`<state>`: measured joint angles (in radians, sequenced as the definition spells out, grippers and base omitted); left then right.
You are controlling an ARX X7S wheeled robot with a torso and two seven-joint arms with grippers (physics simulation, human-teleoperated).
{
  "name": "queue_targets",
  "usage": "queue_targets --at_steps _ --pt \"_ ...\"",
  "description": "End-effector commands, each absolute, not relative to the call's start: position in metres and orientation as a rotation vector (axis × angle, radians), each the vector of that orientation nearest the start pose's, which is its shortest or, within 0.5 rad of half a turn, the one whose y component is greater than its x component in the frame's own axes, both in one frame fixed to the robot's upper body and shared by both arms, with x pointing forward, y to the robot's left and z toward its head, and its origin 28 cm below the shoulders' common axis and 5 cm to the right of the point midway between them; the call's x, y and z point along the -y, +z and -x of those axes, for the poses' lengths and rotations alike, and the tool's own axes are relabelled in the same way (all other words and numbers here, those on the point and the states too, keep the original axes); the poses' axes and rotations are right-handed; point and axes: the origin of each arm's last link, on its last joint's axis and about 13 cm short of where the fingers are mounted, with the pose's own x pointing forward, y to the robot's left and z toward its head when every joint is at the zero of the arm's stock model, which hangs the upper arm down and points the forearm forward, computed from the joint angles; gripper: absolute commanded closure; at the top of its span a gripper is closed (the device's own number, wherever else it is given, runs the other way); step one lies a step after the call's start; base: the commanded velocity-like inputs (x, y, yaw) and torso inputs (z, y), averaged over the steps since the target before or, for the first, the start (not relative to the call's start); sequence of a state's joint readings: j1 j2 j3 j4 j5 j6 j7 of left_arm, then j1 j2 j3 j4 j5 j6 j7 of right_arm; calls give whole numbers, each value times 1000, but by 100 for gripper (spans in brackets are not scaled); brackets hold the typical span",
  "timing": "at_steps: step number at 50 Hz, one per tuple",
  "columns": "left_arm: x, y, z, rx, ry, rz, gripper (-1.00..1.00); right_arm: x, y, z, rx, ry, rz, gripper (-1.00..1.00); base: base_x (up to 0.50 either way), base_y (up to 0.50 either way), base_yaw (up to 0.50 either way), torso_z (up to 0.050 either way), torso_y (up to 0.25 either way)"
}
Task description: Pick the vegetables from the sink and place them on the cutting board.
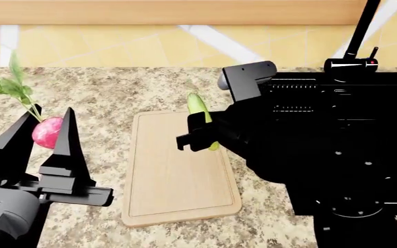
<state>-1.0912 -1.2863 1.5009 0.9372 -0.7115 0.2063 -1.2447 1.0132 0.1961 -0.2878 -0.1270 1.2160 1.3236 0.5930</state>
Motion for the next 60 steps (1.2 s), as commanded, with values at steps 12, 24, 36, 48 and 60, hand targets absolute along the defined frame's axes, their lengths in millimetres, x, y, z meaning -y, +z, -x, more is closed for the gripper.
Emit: queue_targets --at_steps 12,24,36,48,60 --pt "-233 215 -141 479 -72 -54 100 43 236 -290 -409 479 34 -100 0 0 0 0 0" --pt "-233 215 -141 479 -71 -54 100 42 237 -289 -401 482 35 -100 0 0 0 0 0" --pt "-229 214 -141 463 -99 -63 100 46 252 -281 -319 488 42 -100 0 0 0 0 1" --pt "-197 216 -172 227 -367 -14 100 74 297 -218 -42 461 12 -100 0 0 0 1 0" --pt "-177 200 -195 83 -428 -52 100 88 303 -188 47 450 -16 -100 0 0 0 0 0"
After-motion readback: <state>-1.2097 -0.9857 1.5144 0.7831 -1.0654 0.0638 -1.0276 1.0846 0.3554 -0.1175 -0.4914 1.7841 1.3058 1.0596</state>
